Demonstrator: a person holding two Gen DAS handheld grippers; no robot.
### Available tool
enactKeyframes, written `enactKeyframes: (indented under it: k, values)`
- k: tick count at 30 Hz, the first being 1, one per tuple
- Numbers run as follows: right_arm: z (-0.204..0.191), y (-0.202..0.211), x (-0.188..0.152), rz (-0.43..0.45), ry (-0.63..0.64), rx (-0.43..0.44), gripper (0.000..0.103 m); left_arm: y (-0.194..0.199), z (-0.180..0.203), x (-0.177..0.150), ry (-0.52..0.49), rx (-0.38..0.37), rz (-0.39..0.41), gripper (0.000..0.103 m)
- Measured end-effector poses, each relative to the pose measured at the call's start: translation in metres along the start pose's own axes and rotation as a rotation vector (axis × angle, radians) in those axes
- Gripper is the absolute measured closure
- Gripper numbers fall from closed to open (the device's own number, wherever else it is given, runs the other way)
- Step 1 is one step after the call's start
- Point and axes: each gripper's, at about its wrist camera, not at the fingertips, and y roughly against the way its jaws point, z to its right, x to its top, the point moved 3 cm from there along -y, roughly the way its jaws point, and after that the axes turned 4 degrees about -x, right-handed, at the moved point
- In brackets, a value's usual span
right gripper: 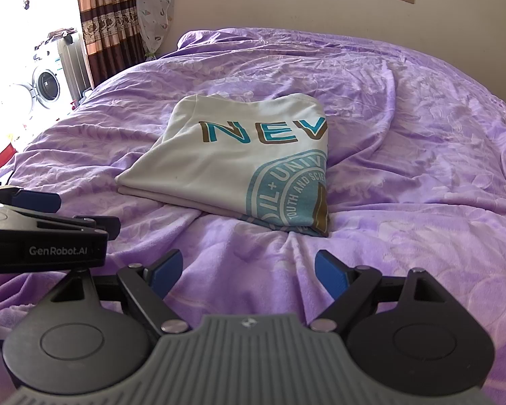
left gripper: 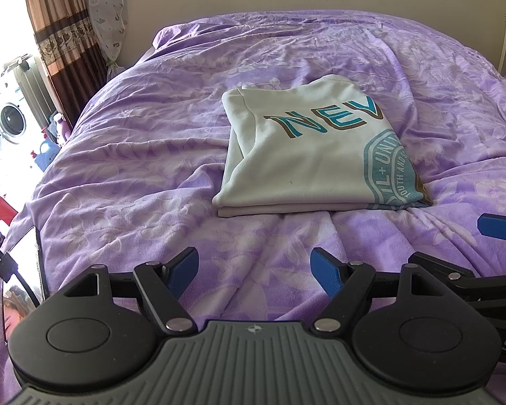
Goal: Fold small clothes
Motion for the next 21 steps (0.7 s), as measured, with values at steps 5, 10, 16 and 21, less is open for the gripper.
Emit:
enactKeyframes:
  k: [5,10,16,21]
  values:
    - [-0.0003,-0.0002,-0.0001,0.000,0.000,0.000,0.022,-0.0001,0.0001,-0.0001,0.000,0.001,0.000,0.015]
    - [-0.0006,-0.0005,-0.0001,0.000,0.000,0.000,0.022,0.0011,0.0005,0.0001,0.001,0.002,0.009,0.015]
    - [-0.0008,-0.0004,-0.0001,0.000,-0.001,0.000,0.022,0.0047,-0.0008,0.0014,-0.003,0.006,0.023,0.016]
    - [-0.0011,-0.0005,-0.0001,0.000,-0.001,0.000,0.022,0.0056,-0.0018,0.0016,-0.007,0.006,0.029,0.020]
